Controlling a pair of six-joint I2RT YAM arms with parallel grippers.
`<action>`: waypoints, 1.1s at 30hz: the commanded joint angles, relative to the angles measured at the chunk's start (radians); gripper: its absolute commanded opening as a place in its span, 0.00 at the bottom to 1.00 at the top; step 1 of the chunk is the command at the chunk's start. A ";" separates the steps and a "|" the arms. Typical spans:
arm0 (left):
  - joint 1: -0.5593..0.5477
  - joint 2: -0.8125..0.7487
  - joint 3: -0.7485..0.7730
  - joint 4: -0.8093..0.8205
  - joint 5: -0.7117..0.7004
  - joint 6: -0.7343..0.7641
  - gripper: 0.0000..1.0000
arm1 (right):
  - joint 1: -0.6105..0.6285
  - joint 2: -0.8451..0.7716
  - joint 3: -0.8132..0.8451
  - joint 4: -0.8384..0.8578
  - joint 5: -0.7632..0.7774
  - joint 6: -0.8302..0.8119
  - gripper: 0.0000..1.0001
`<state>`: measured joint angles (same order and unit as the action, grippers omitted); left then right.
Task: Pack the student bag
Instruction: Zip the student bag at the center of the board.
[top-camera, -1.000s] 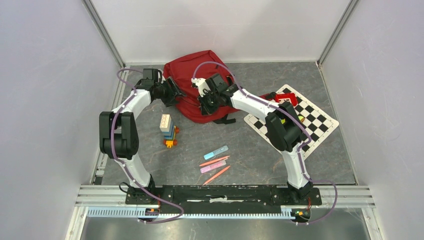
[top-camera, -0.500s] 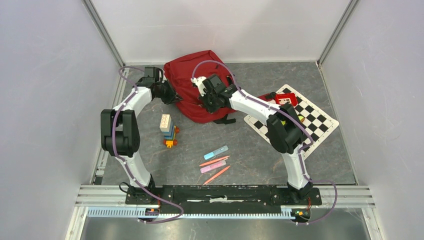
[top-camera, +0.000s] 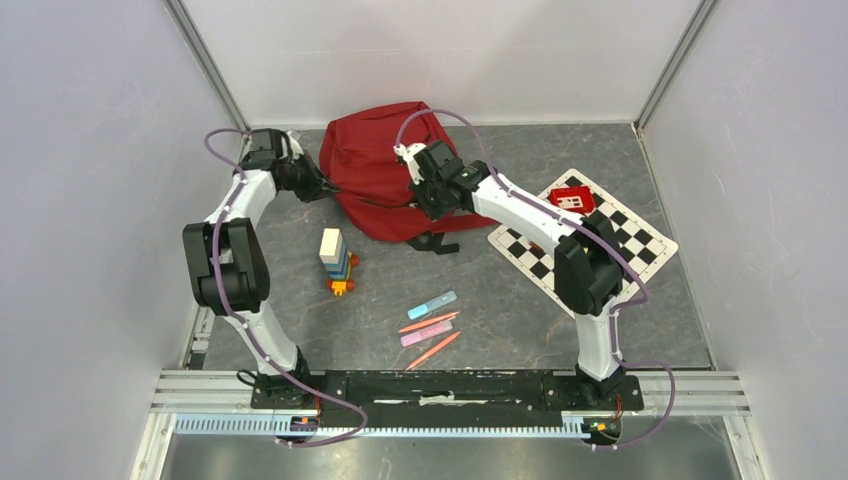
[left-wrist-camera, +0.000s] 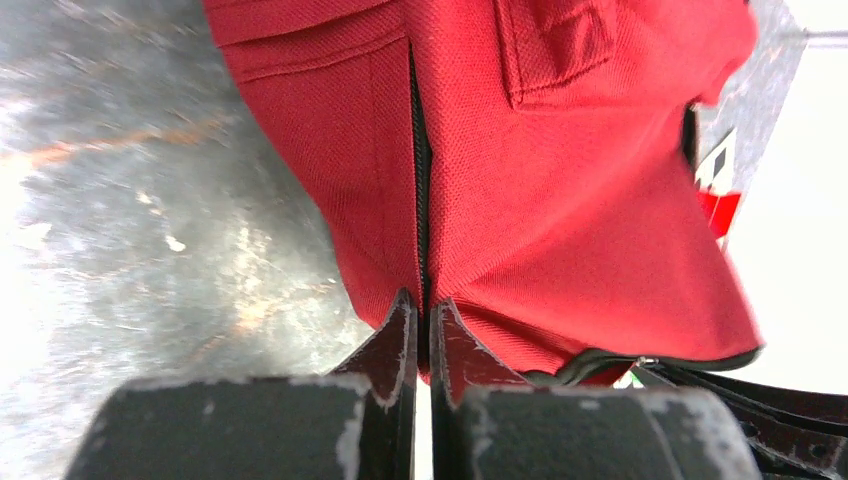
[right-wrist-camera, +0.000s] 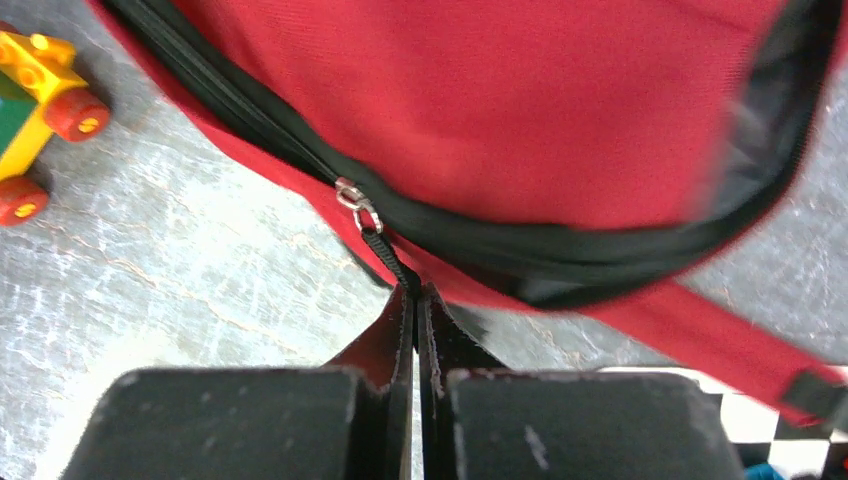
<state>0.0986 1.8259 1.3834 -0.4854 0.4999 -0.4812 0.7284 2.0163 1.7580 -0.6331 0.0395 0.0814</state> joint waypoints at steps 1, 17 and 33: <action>0.114 0.004 0.098 0.060 -0.062 0.089 0.02 | -0.045 -0.079 -0.046 -0.109 0.062 -0.001 0.00; 0.108 -0.032 0.094 0.024 -0.083 0.000 0.71 | -0.019 0.024 0.095 -0.008 -0.123 -0.023 0.00; -0.064 -0.153 -0.189 0.125 -0.039 -0.171 0.73 | -0.001 0.061 0.117 0.030 -0.141 -0.031 0.00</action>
<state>0.0517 1.6707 1.1782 -0.4282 0.4305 -0.5873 0.7231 2.0785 1.8488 -0.6445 -0.0956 0.0673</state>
